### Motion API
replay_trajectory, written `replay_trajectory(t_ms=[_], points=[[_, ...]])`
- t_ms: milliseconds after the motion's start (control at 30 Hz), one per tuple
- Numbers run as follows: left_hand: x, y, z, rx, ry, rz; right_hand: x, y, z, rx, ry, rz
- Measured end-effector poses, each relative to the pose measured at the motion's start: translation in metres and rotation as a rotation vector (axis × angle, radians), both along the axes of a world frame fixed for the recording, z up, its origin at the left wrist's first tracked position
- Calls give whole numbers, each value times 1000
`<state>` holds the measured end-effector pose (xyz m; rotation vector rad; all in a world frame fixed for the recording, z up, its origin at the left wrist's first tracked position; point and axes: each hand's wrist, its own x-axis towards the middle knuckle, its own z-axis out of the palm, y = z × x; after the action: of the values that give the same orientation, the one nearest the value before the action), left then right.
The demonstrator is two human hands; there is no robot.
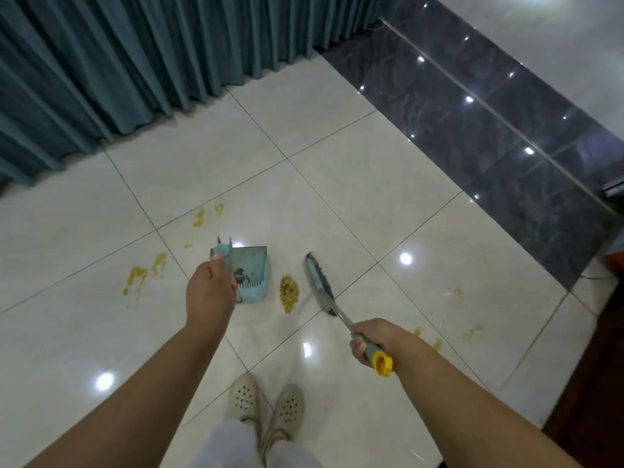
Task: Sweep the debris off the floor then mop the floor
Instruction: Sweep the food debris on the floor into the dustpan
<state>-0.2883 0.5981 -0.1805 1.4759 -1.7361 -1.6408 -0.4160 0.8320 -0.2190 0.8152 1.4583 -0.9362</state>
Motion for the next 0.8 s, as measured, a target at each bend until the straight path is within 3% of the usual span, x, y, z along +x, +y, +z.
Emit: replay_trajectory(t_ms=[300,633,800], points=[[8,10,2,-3,-18,51,-23,16,30,-108,7,-147],[23,3,8,27,-13,109,-19,-5,17,-127,8,-62],[40,-5,4,5,-34,124,-18,-29,18,-64,116,79]])
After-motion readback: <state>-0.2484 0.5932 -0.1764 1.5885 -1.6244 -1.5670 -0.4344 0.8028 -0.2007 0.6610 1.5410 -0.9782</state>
